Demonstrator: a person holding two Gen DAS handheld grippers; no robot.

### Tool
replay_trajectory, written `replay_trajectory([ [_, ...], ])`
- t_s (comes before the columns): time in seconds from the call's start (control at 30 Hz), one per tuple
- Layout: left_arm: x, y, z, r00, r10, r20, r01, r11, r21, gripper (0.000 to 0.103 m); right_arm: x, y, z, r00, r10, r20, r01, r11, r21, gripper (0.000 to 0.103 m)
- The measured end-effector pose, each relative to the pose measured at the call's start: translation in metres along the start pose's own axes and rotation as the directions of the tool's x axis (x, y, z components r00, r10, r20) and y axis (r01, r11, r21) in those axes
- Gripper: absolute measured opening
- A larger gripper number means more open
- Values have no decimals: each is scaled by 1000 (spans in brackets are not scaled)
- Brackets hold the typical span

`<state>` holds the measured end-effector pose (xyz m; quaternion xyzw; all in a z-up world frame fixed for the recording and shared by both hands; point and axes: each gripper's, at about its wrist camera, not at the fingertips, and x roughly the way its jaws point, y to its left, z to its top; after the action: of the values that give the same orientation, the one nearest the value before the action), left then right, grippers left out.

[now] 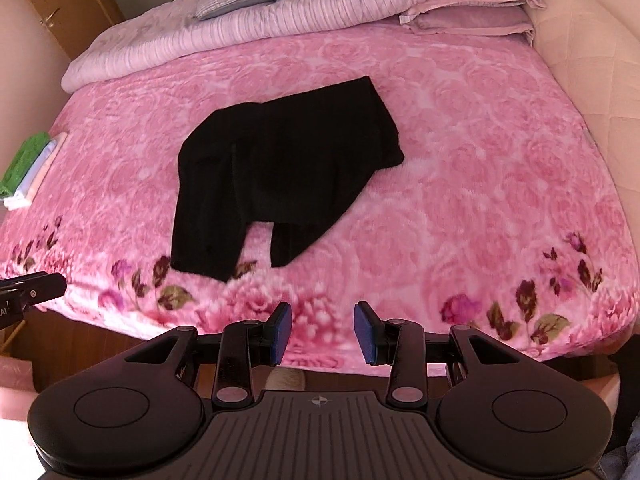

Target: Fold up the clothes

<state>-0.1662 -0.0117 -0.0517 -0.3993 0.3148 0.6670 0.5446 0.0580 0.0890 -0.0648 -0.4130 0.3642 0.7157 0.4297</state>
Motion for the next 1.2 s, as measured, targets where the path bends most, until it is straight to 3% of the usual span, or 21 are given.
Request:
replay_trajectory([
  [0.47, -8, 21, -11, 1000, 22, -15, -23, 999, -25, 17, 1, 14, -3, 1000, 8, -4, -8, 1000, -20, 39],
  [0.77, 1, 58, 12, 1000, 20, -11, -20, 1000, -6, 19, 12, 45, 14, 1000, 3, 7, -3, 1000, -12, 39],
  [1.03, 20, 89, 34, 1000, -25, -2, 25, 999, 37, 20, 23, 71, 27, 999, -26, 28, 25, 999, 36, 39],
  [1.2, 40, 105, 33, 996, -87, 17, 86, 993, 81, 30, 37, 79, 23, 999, -41, 35, 38, 996, 80, 39],
])
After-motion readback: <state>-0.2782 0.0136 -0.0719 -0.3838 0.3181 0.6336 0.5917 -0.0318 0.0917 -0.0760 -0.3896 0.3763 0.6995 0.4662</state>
